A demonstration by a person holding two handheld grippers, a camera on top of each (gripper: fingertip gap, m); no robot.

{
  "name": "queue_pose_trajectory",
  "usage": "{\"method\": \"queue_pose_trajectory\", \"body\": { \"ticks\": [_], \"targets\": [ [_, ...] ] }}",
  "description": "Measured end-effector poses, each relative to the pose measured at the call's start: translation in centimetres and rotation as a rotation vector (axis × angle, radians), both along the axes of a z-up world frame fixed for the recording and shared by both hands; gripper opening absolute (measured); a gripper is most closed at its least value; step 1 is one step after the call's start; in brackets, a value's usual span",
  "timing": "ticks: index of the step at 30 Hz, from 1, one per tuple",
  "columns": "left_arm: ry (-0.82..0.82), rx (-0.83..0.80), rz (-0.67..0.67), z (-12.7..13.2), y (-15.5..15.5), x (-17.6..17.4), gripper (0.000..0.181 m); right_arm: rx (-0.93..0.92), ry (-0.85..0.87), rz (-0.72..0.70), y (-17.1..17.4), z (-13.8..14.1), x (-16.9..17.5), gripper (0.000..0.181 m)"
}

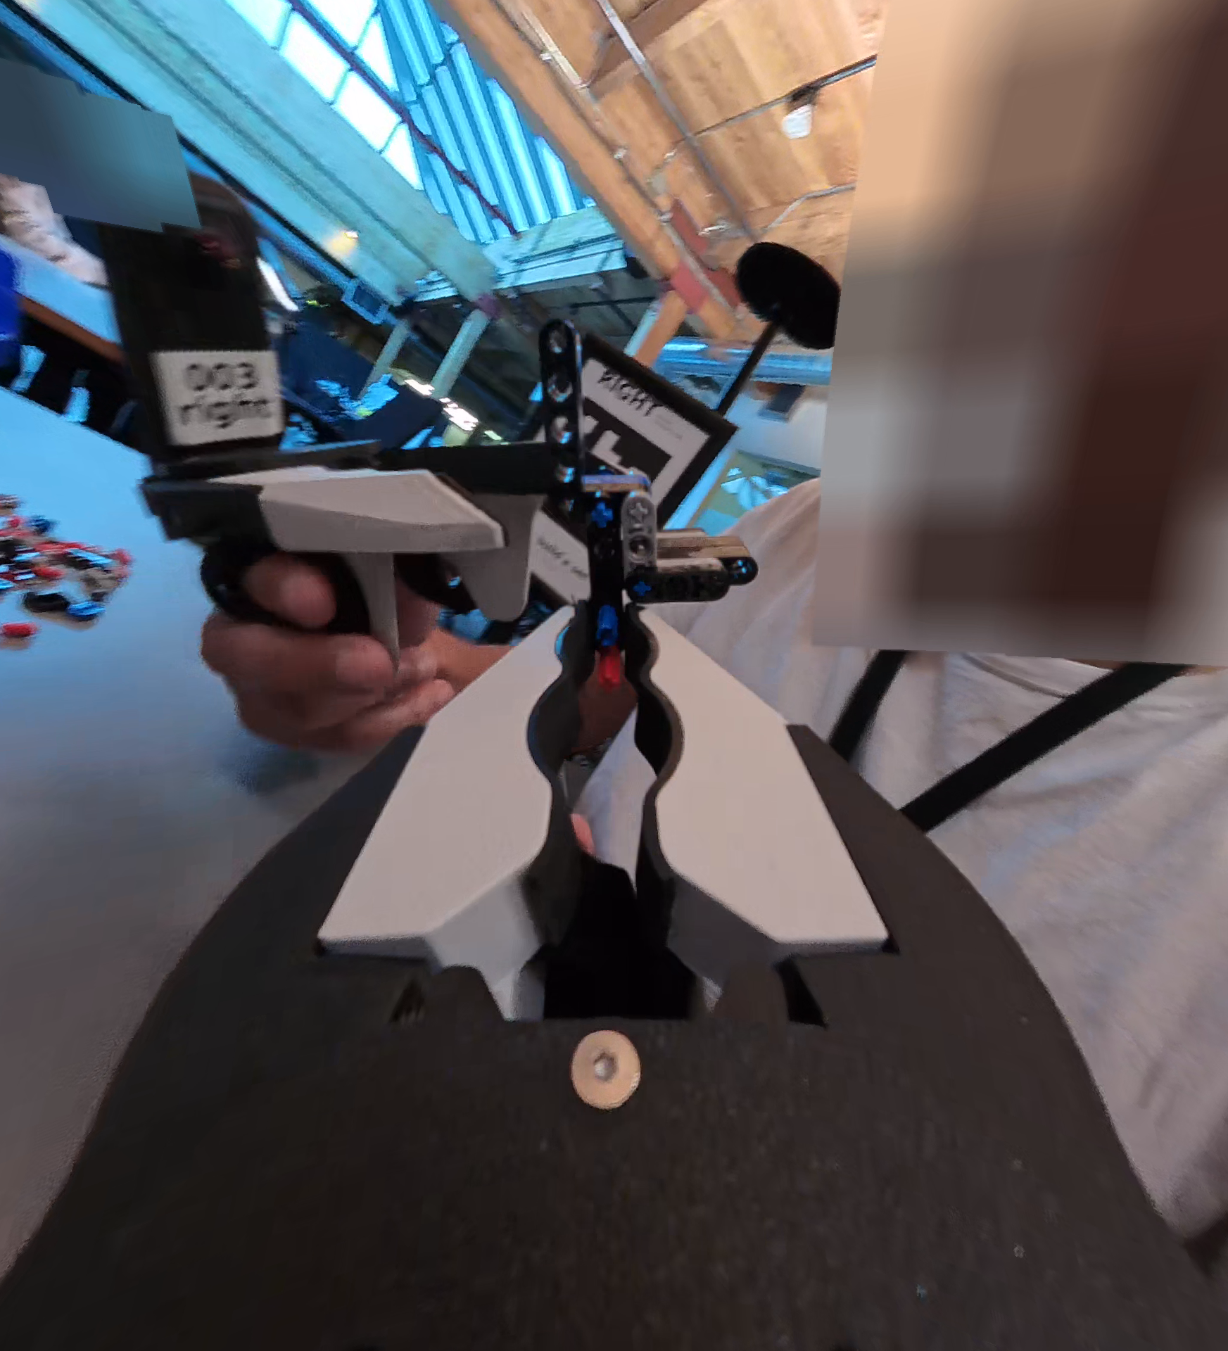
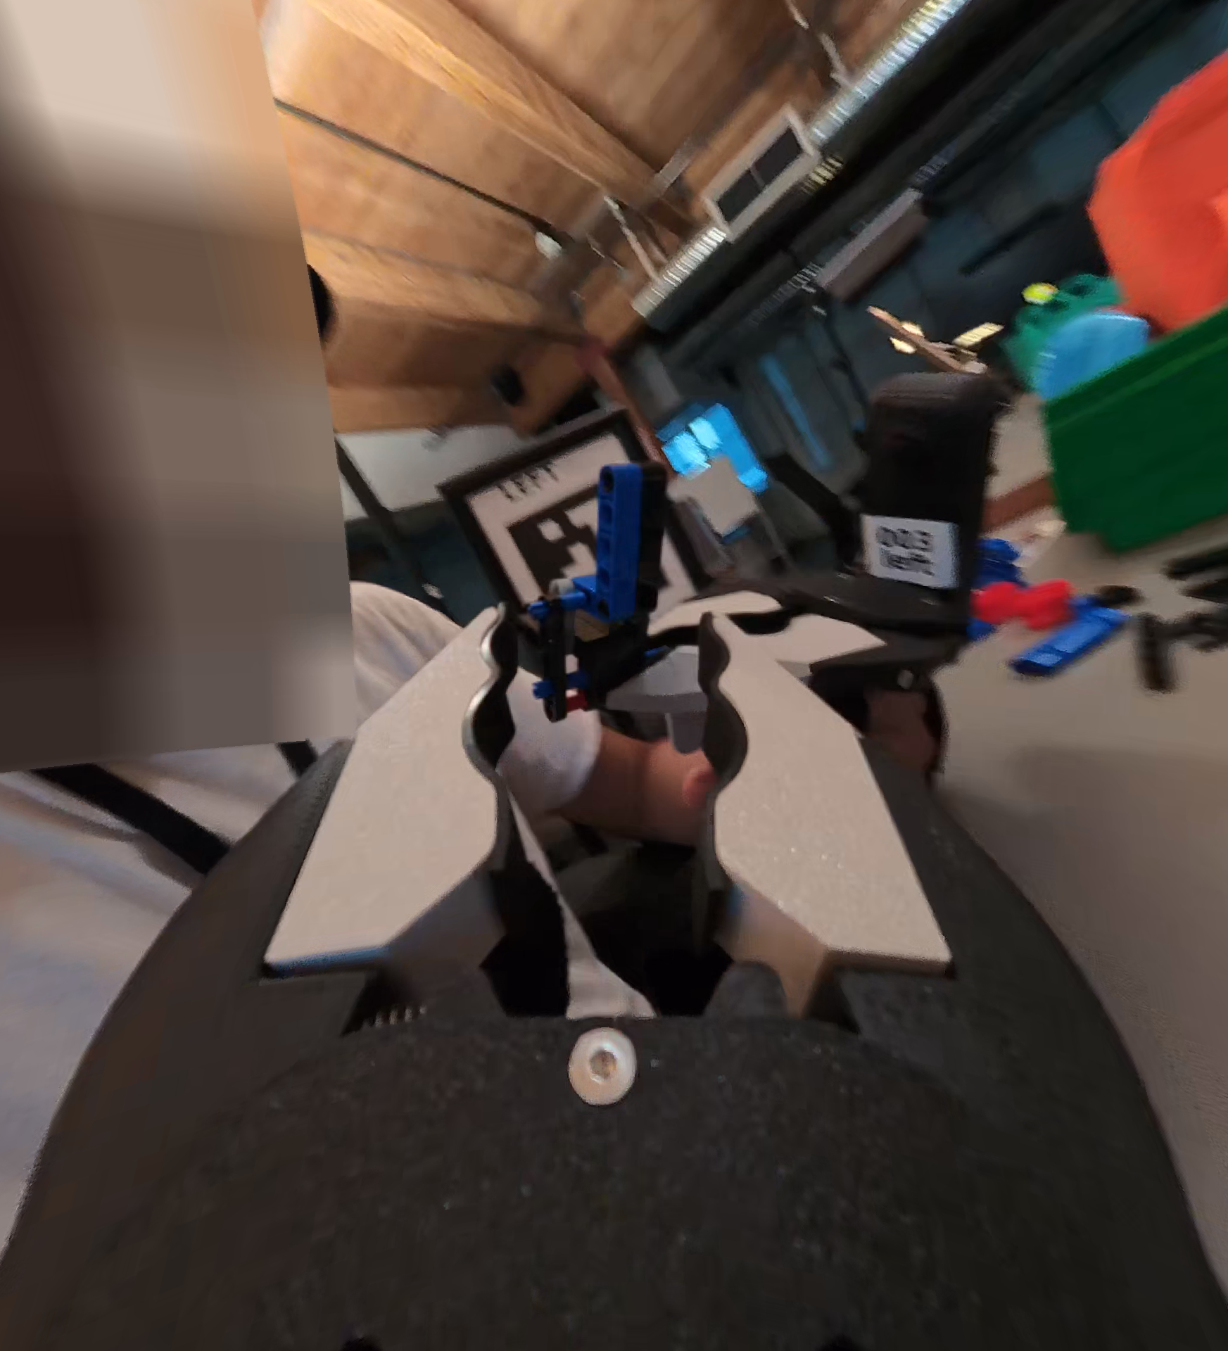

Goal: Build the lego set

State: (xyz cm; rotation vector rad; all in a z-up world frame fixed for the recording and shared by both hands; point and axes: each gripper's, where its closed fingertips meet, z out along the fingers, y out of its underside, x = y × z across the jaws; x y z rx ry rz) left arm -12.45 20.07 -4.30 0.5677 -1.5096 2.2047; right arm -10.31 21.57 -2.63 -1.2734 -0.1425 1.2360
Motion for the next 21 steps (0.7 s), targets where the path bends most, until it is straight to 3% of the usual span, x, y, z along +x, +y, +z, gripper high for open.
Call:
{"method": "queue_pose_trajectory", "body": {
  "ticks": [4, 8, 21],
  "targets": [
    [0.002, -0.034, -0.085, 0.3, -0.8, -1.0, 0.005, 0.072, 0.069, 0.105, -0.9, 0.9, -1.6, 0.044],
    [0.006, -0.053, -0.132, 0.5, -1.4, -1.4, 0.005, 0.100, 0.017, 0.115, -1.4, 0.9, -2.6, 0.035],
    [-0.006, 0.005, -0.181, -0.3, -2.3, -2.1, 0.005, 0.127, -0.057, 0.130, -2.2, 0.2, -3.7, 0.031]
  ]
}}
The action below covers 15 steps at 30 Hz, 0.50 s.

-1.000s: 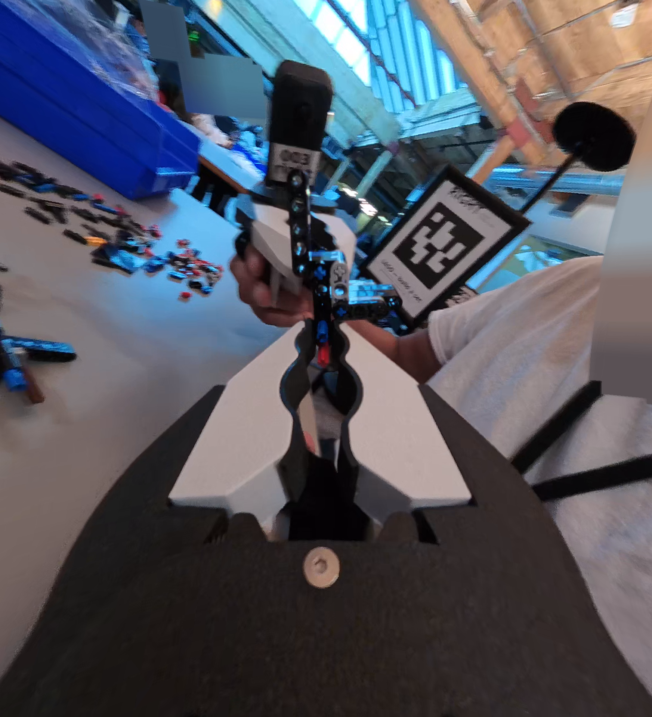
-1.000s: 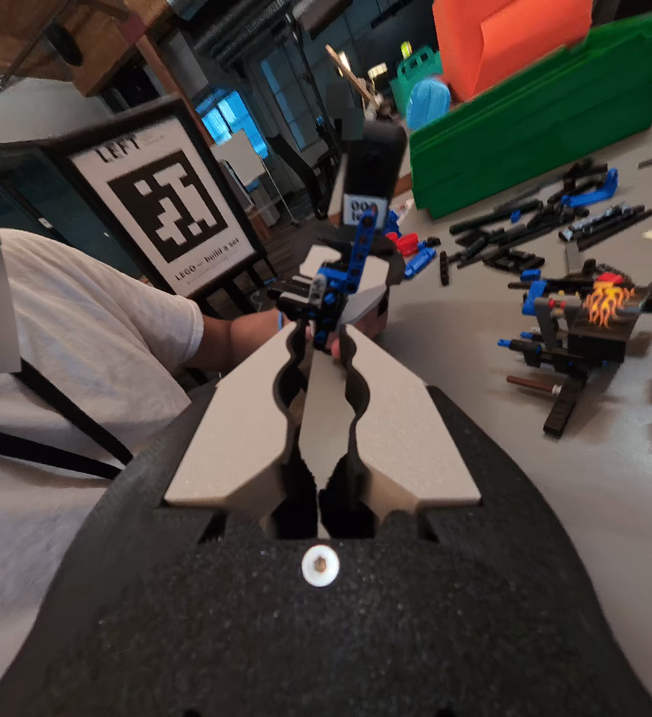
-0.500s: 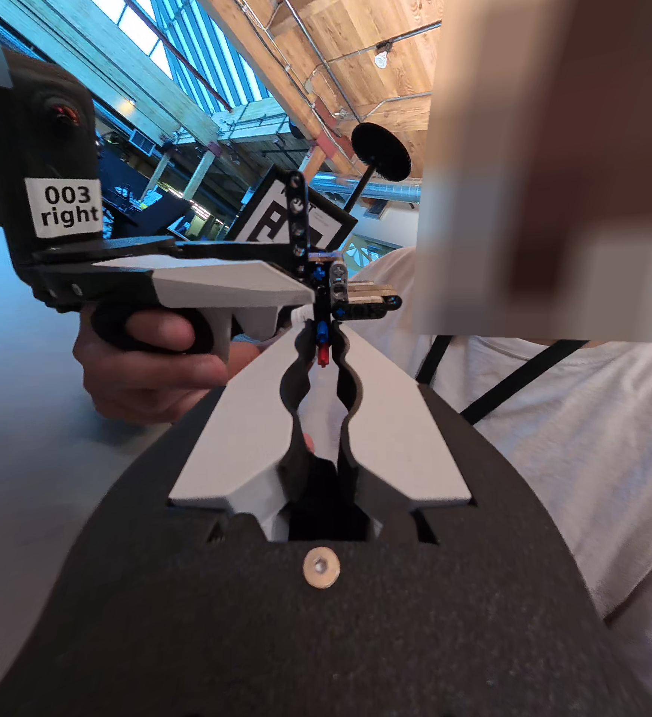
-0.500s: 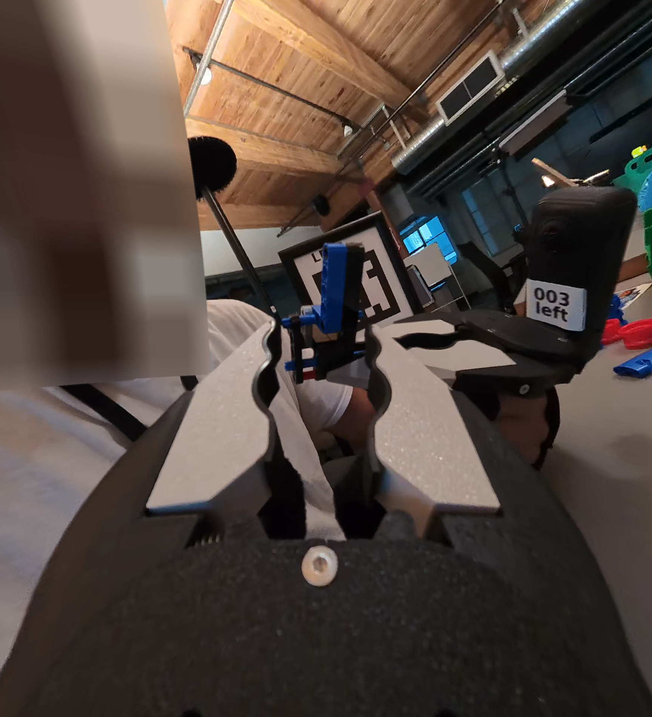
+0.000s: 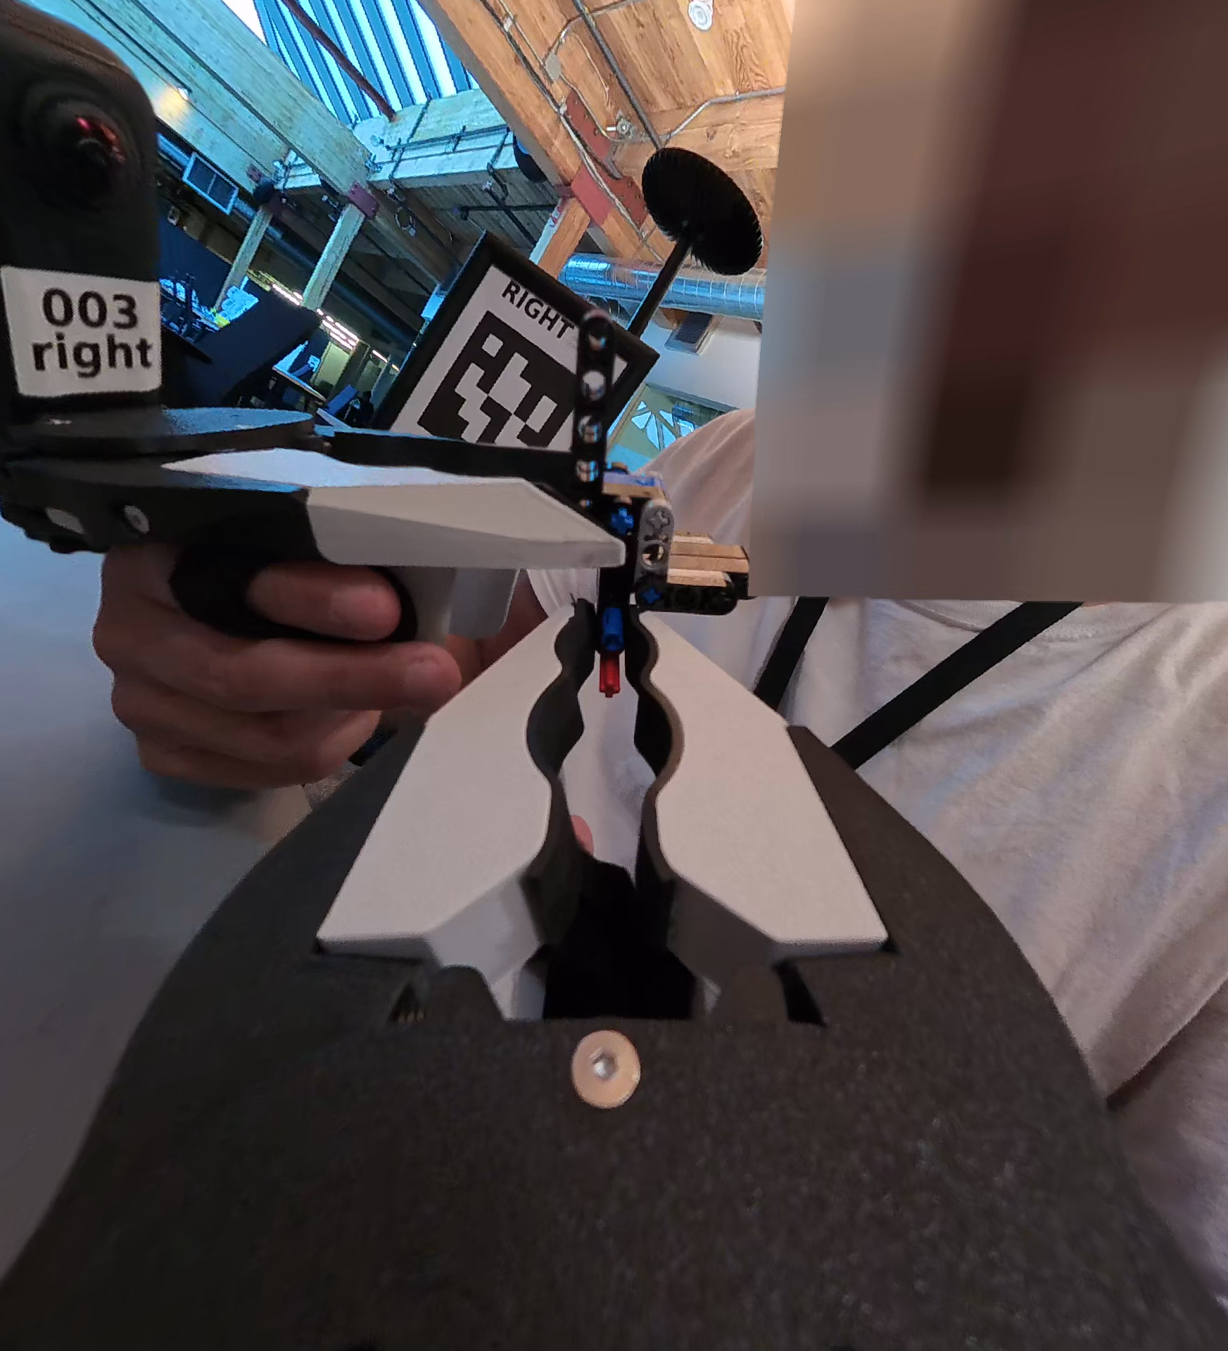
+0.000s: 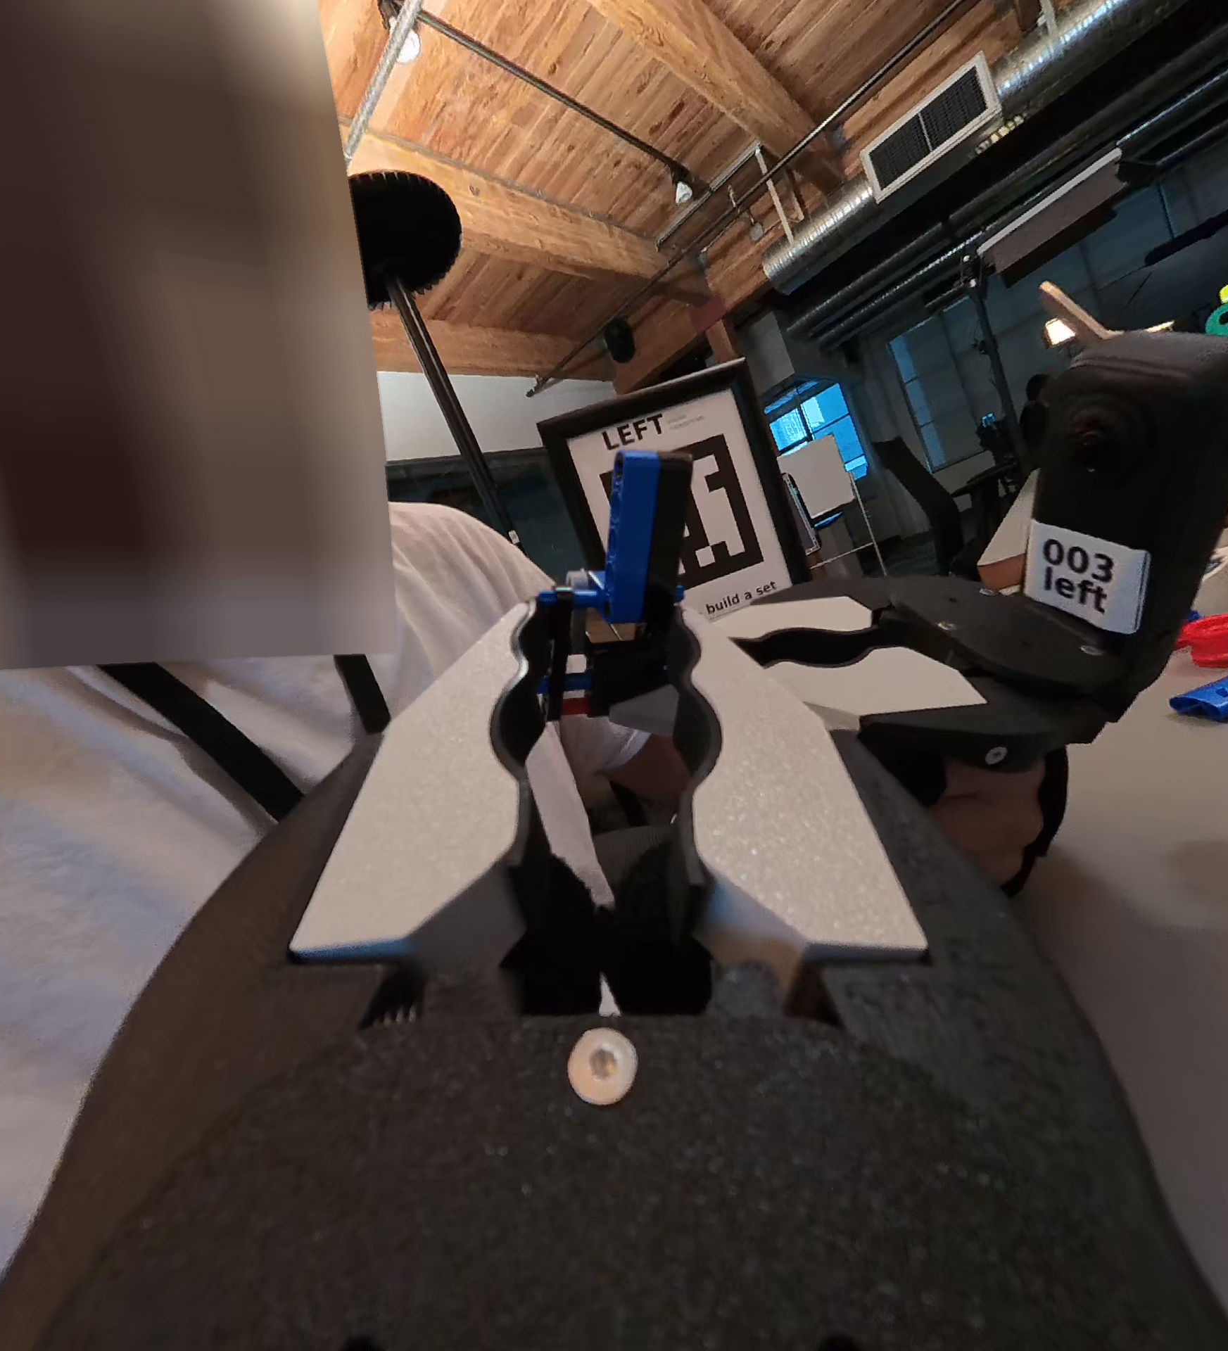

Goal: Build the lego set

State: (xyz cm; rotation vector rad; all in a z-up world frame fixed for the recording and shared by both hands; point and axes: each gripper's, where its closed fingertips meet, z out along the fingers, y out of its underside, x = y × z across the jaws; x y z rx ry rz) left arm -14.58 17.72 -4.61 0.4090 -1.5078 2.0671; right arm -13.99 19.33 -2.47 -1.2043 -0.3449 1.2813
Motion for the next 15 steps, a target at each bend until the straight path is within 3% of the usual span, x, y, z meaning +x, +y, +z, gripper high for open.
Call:
{"method": "queue_pose_trajectory", "body": {
  "ticks": [3, 5, 8, 12, 15],
  "targets": [
    [0.038, -0.006, 0.013, 0.0, 0.0, 0.6, 0.006, -0.012, 0.015, -0.014, 0.0, -0.1, 0.5, 0.031],
    [0.049, 0.021, 0.100, -0.3, 0.1, 1.9, 0.007, -0.022, -0.009, -0.061, 0.2, -0.1, 1.5, 0.031],
    [0.041, 0.143, 0.316, -1.6, 1.4, 4.6, 0.024, -0.074, -0.126, -0.220, 1.2, -0.9, 3.6, 0.031],
    [-0.115, 0.360, 0.658, -3.0, 4.4, 7.2, 0.049, -0.114, -0.332, -0.535, 2.7, -2.1, 7.2, 0.031],
    [-0.264, 0.447, 0.775, -2.8, 4.9, 7.4, 0.053, -0.123, -0.443, -0.630, 3.2, -3.2, 7.8, 0.032]
  ]
}}
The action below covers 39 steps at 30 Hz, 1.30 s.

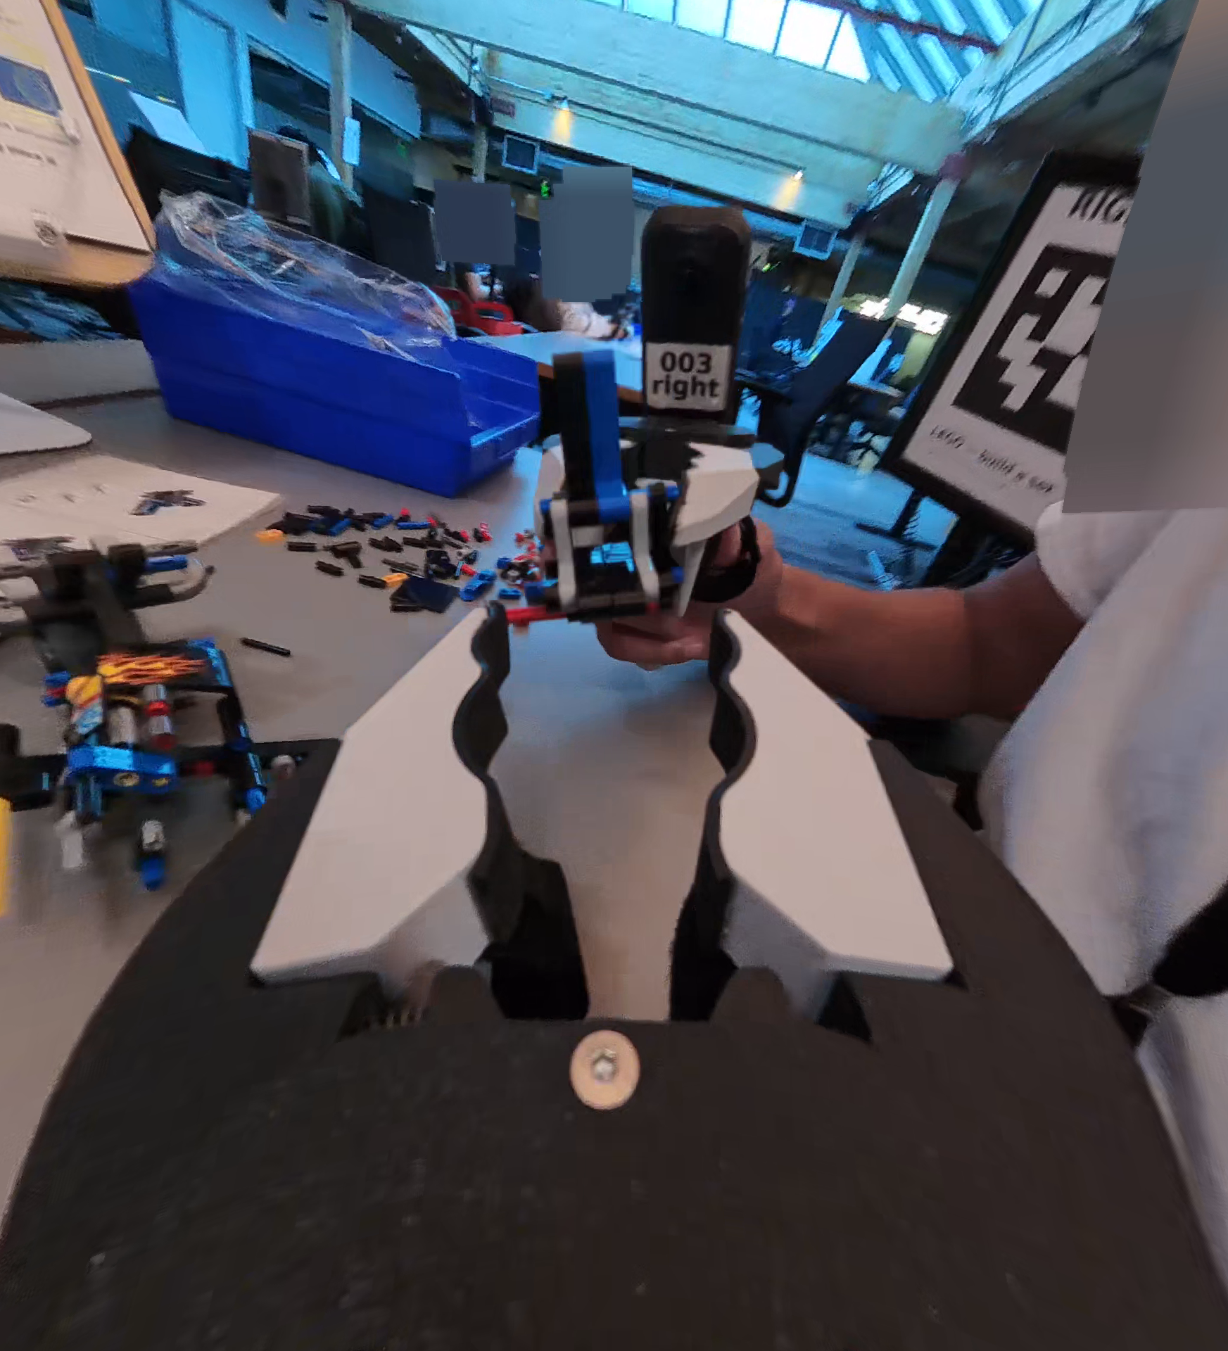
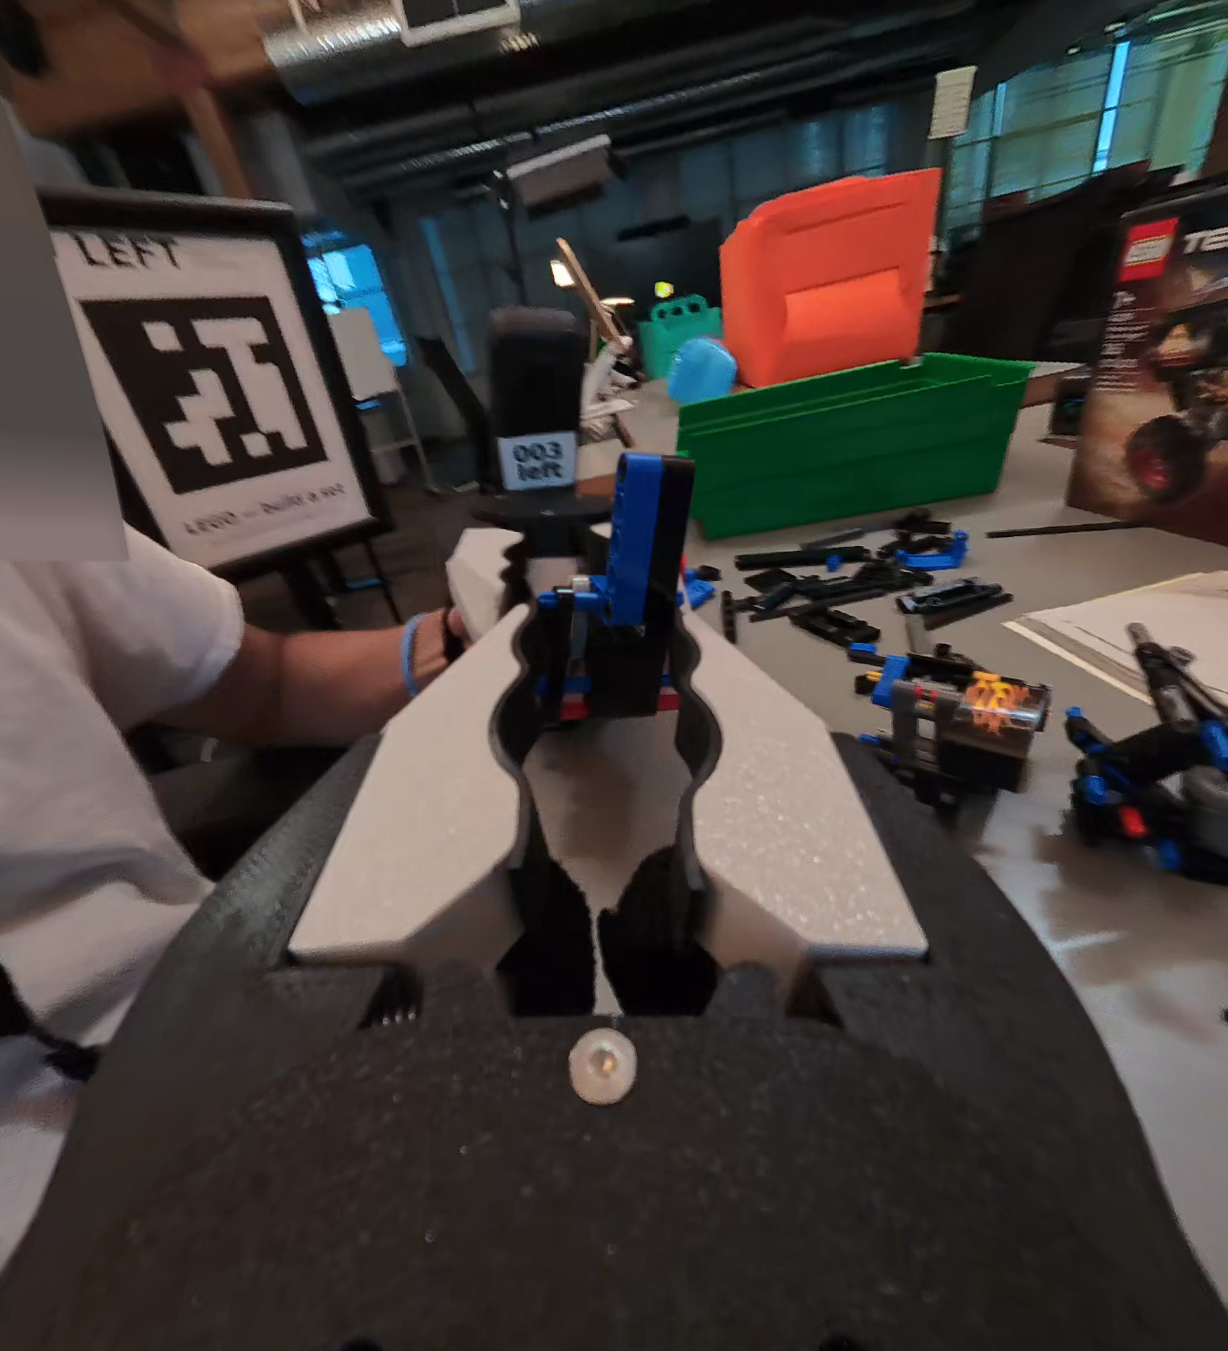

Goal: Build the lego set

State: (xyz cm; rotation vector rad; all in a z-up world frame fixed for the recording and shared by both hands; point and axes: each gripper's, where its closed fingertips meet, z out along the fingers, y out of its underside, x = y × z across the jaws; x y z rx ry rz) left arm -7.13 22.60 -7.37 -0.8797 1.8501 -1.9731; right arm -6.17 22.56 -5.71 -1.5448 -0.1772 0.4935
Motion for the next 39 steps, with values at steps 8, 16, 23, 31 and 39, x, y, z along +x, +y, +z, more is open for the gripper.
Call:
{"method": "queue_pose_trajectory", "body": {
  "ticks": [8, 16, 23, 31, 39],
  "targets": [
    [0.012, -0.010, -0.045, -0.2, -1.2, -0.1, 0.037, -0.034, 0.000, 0.045, 0.5, -1.0, -1.5, 0.032],
    [-0.026, -0.069, -0.099, 0.7, -1.6, -1.1, 0.036, 0.028, 0.210, 0.201, -0.1, 0.1, -2.4, 0.031],
    [-0.021, -0.045, -0.086, 0.4, -1.7, -0.9, 0.036, 0.032, 0.166, 0.202, -0.2, -0.2, -2.3, 0.031],
    [-0.061, 0.026, -0.055, 0.0, -2.1, -0.8, 0.036, 0.023, 0.113, 0.210, -0.6, -0.5, -2.4, 0.030],
    [-0.067, 0.038, -0.052, -0.1, -1.9, -0.7, 0.036, 0.030, 0.091, 0.197, -0.4, -0.6, -2.3, 0.029]
  ]
}}
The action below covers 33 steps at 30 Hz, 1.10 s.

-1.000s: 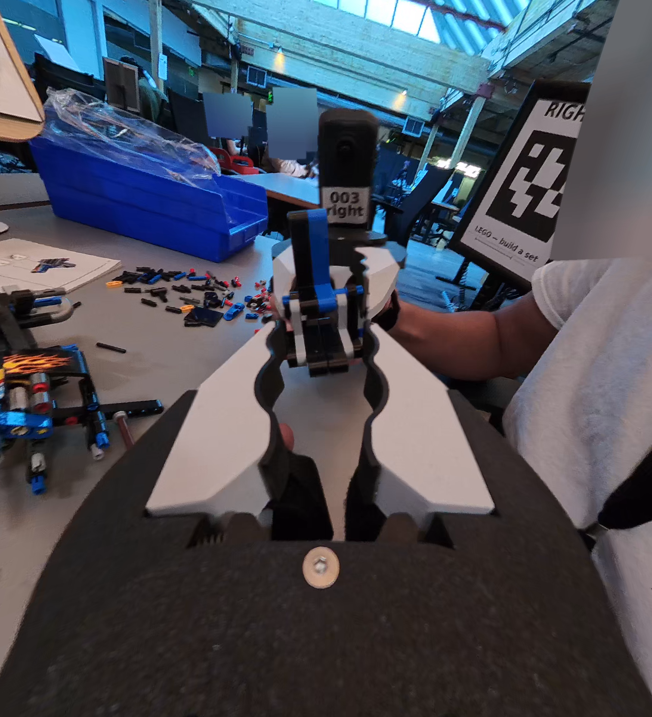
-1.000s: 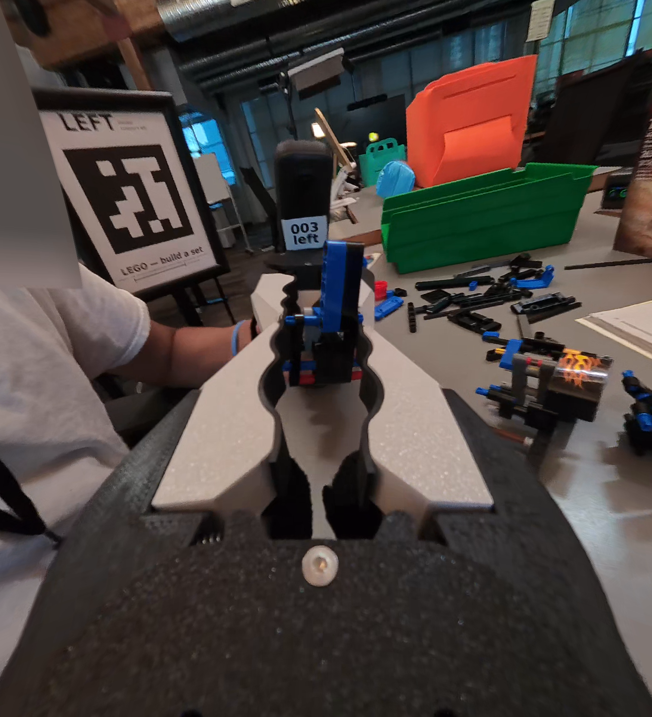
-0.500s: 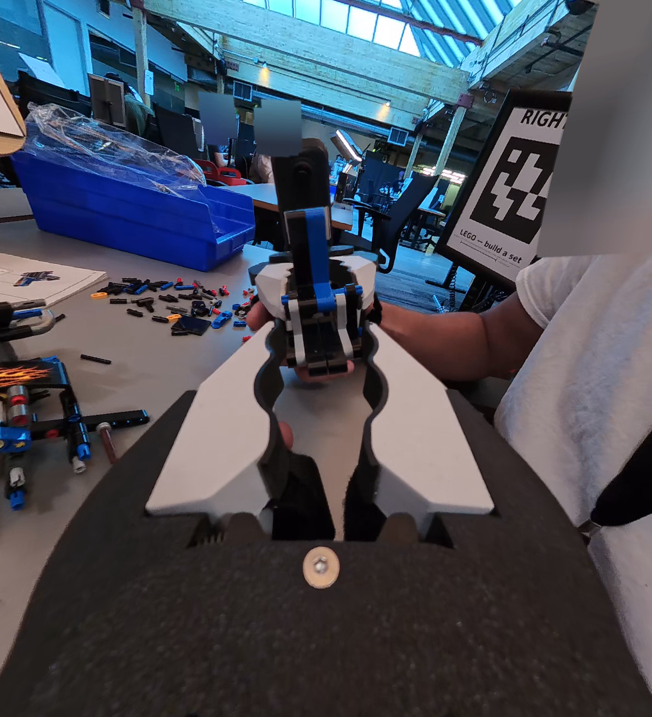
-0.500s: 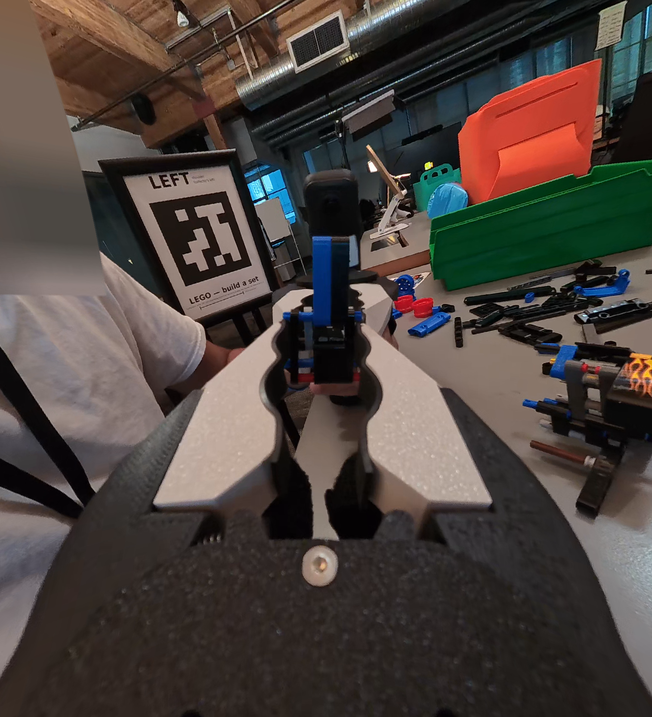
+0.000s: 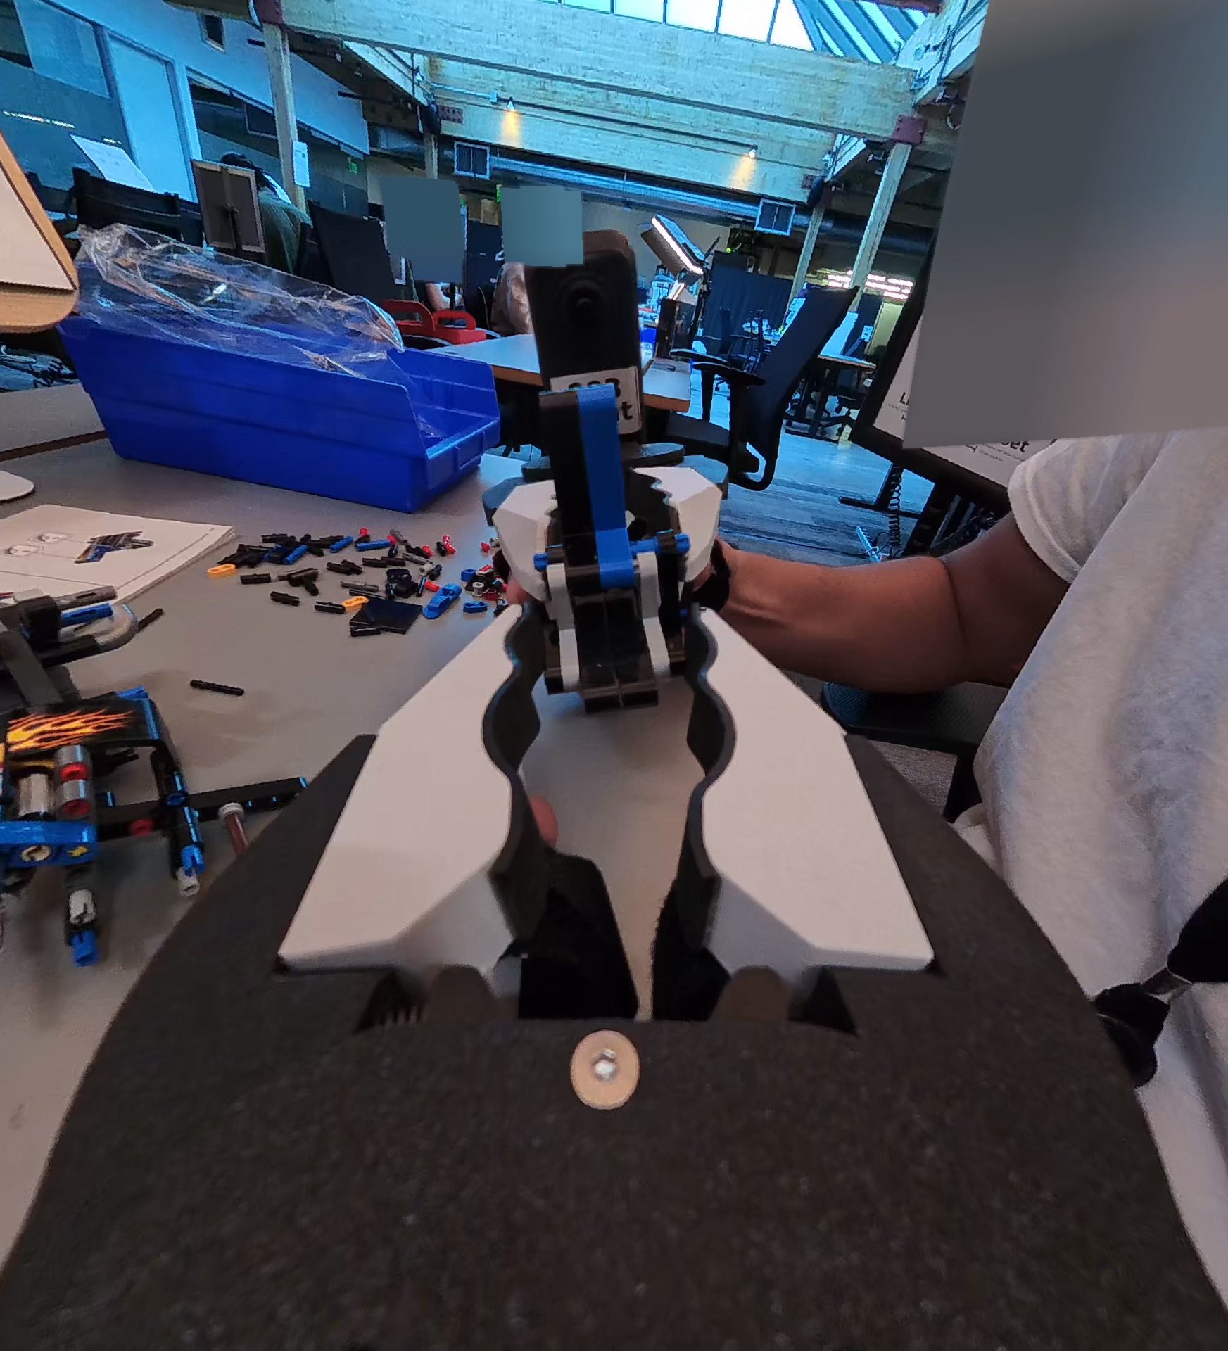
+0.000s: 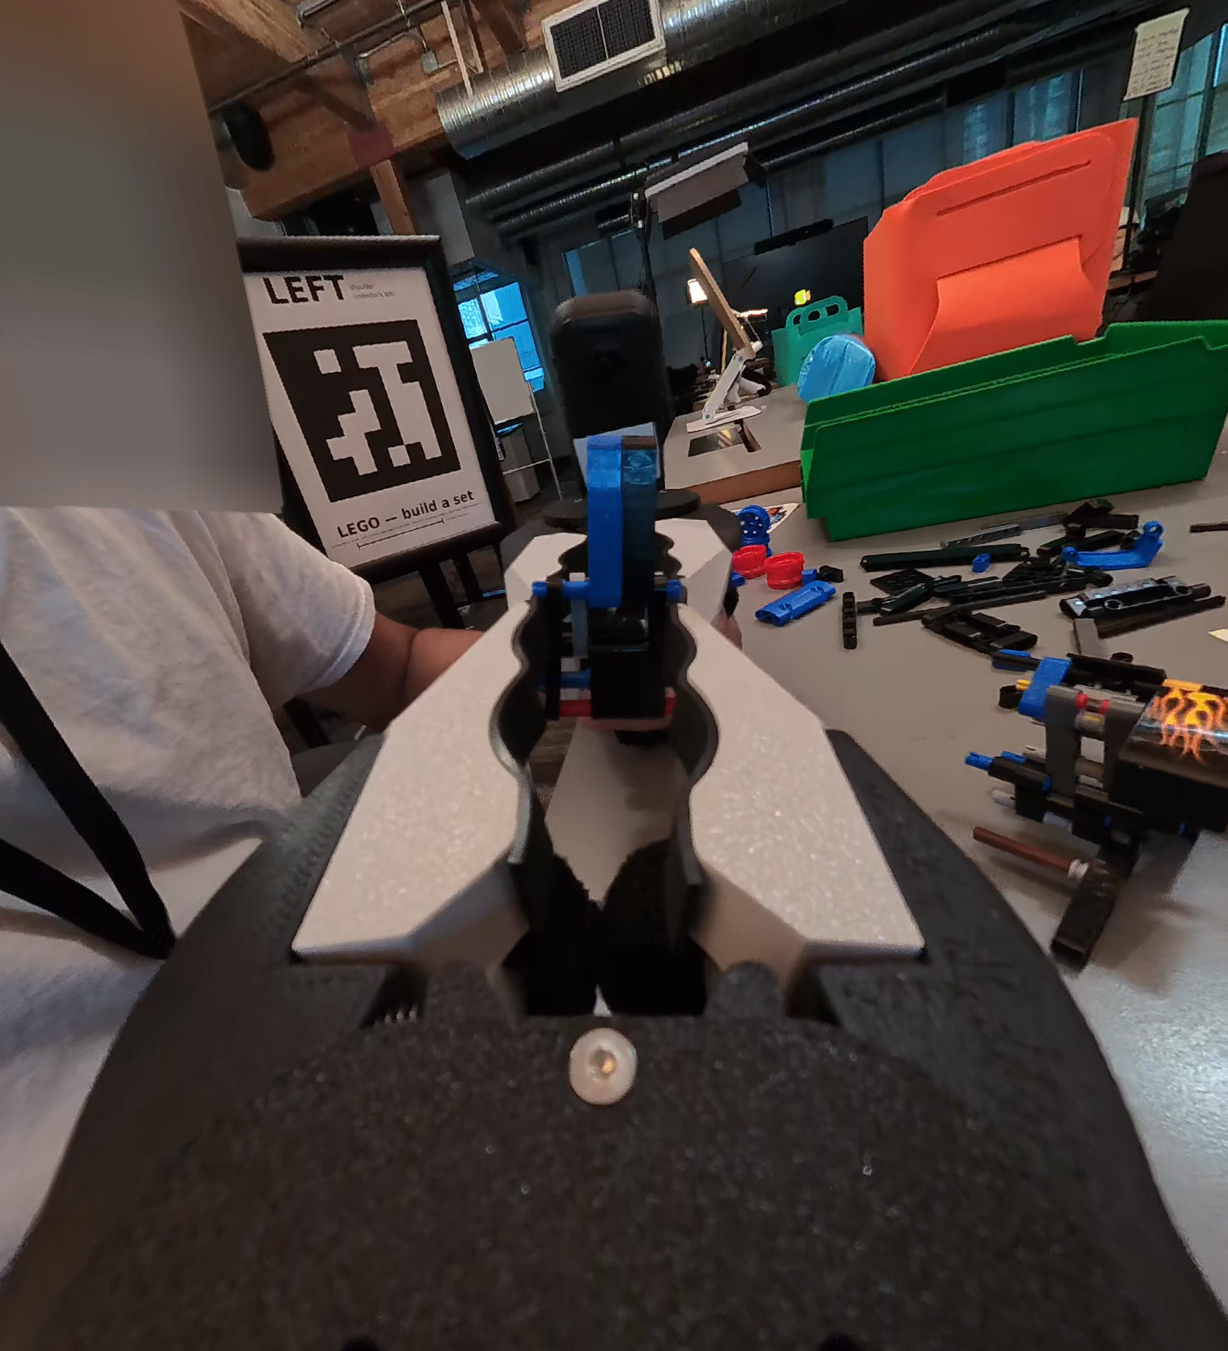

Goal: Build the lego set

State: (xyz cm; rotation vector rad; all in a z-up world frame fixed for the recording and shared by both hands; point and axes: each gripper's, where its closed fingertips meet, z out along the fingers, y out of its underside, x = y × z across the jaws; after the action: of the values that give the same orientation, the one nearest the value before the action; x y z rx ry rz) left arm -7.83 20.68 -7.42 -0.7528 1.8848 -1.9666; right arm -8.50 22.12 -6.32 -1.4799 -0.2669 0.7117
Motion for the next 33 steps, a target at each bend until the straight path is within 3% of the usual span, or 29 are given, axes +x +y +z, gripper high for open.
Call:
{"method": "queue_pose_trajectory", "body": {
  "ticks": [8, 20, 27, 33],
  "targets": [
    [0.013, -0.044, 0.015, 0.3, 0.4, 0.2, 0.036, -0.015, 0.059, 0.002, 0.3, 0.2, 0.3, 0.030],
    [0.008, -0.036, 0.123, 0.3, 1.7, 1.4, 0.036, -0.022, 0.102, -0.109, 1.2, -0.1, 1.5, 0.031],
    [0.026, -0.048, 0.152, 0.2, 2.2, 1.9, 0.036, -0.016, -0.004, -0.186, 1.4, -0.4, 2.4, 0.035],
    [-0.008, -0.022, 0.316, 0.2, 3.5, 2.9, 0.036, 0.013, -0.083, -0.355, 1.9, -0.3, 3.5, 0.028]
  ]
}}
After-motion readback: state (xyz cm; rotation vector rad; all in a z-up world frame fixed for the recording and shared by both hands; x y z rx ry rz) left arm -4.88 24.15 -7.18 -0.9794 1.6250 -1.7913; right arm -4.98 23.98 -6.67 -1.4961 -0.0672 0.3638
